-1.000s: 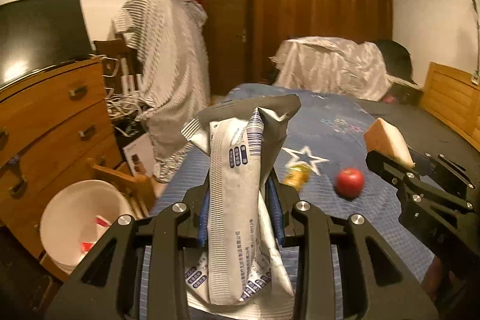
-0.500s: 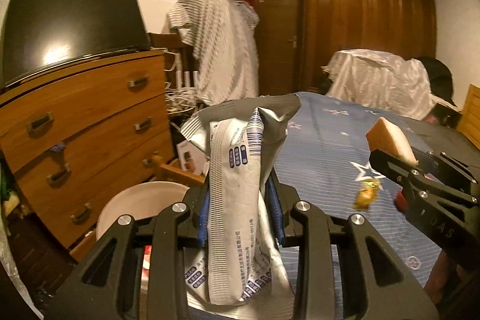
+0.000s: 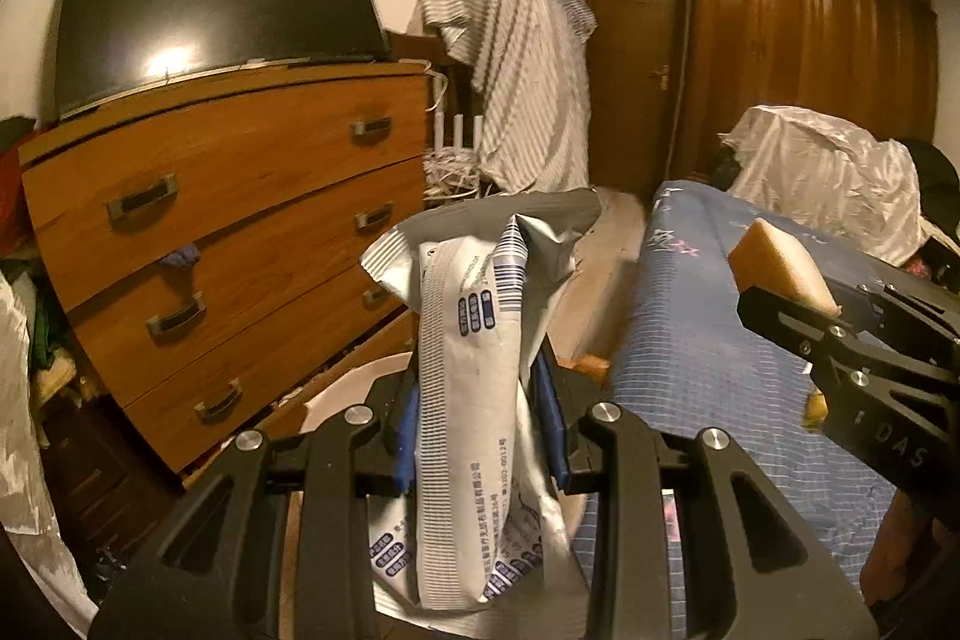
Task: Collect trash
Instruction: 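Lift the packet and sponge and carry them to the white bucket, then open both tools to drop the packet and sponge into the bucket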
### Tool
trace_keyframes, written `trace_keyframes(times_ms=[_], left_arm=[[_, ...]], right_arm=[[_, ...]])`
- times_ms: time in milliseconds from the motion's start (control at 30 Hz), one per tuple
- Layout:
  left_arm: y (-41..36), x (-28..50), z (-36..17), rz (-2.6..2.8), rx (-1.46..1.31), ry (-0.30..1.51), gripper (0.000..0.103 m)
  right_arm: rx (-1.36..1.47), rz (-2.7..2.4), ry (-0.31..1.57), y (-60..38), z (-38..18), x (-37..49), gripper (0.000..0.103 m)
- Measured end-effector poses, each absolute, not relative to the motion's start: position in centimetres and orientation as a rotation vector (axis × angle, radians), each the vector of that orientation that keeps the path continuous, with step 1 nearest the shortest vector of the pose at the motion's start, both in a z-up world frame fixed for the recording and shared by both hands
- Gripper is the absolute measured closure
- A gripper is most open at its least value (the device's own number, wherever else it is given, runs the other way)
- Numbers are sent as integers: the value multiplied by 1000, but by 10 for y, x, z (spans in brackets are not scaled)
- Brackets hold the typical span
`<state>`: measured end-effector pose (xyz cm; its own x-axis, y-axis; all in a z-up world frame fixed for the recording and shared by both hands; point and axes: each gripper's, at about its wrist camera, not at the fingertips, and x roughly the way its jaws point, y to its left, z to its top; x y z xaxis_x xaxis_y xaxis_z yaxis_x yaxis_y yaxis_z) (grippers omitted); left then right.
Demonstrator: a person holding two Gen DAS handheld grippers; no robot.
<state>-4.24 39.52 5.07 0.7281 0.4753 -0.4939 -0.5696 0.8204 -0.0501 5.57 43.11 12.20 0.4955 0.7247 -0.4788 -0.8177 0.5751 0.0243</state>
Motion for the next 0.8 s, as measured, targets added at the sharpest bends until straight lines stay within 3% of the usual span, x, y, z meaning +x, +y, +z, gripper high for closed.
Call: trace_keyframes(times_ms=[400,800], left_arm=[[458,-36,21,599,-280,601,72],[501,-25,-12,592,-332,697,72]], right_arm=[[-315,1070,673,533,88,79,63],[-359,1116,912,572,32,115,63]])
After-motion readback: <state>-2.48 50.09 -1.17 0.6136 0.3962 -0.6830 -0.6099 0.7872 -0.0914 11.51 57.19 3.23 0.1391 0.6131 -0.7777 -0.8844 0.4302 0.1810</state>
